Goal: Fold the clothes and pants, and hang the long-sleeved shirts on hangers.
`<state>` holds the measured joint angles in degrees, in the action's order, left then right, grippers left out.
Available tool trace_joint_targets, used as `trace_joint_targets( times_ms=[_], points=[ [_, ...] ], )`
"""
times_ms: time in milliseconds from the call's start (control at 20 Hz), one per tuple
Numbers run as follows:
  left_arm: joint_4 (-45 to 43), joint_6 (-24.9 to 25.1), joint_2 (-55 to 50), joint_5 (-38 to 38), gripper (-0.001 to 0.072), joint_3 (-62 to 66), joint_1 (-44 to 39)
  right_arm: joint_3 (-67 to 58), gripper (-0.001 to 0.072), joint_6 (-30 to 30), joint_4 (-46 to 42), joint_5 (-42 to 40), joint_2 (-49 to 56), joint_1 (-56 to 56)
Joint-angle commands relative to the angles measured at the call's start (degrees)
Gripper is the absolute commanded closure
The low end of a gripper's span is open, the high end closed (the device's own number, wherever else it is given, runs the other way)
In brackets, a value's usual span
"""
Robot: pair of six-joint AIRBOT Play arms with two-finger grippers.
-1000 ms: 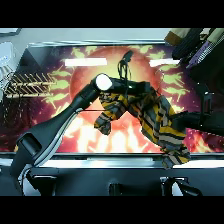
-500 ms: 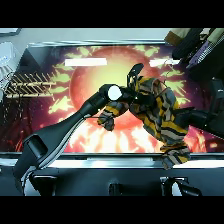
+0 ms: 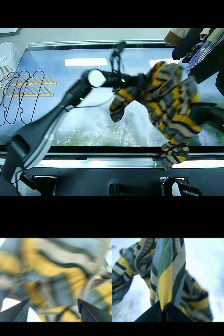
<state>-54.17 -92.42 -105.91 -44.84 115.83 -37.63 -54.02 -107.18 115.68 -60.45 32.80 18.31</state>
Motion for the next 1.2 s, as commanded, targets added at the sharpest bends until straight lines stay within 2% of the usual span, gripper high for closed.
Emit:
trace_joint_targets(
  times_ms=[0, 50, 250, 400, 600, 750, 850, 1000, 1150],
  points=[
    [-0.1, 0.0, 4.8, -0.9, 0.0021, 0.0, 5.6, -10.7, 0.0690, 21.2, -21.2, -2.4, 0.8, 0.0],
    [-0.1, 0.0, 5.7, -2.1, 0.0021, 0.0, 7.0, -14.8, 0.0690, 25.9, -26.8, -5.2, 1.9, 0.0],
    [-3.0, -0.8, 6.9, -14.1, 0.0021, 0.0, 11.4, -30.3, 0.0690, 36.6, -46.1, -17.3, 9.5, 0.0],
    [-11.8, -1.2, 6.8, -23.2, 0.0022, -0.1, 11.8, -36.6, 0.0689, 37.9, -54.1, -23.5, 18.3, 0.1],
    [-16.7, -2.2, 6.8, -28.1, 0.0021, -0.1, 11.8, -44.1, 0.0690, 45.7, -66.6, -22.6, 28.4, 0.1],
    [-16.8, -2.2, 6.8, -28.3, 0.0022, -0.1, 11.7, -54.4, 0.0690, 46.1, -76.6, -18.5, 34.8, 0.2],
    [-16.8, -2.2, 6.8, -28.3, 0.0022, -0.1, 11.5, -60.1, 0.0690, 48.7, -84.0, -13.3, 37.8, 0.6],
    [-16.8, -2.2, 6.8, -28.3, 0.0022, -0.1, 11.1, -64.5, 0.0690, 54.4, -82.0, -8.2, 40.5, 8.7],
    [-16.8, -2.2, 6.8, -28.3, 0.0022, -0.1, 10.7, -64.5, 0.0690, 57.2, -69.7, -1.4, 40.5, 20.6]
  ],
)
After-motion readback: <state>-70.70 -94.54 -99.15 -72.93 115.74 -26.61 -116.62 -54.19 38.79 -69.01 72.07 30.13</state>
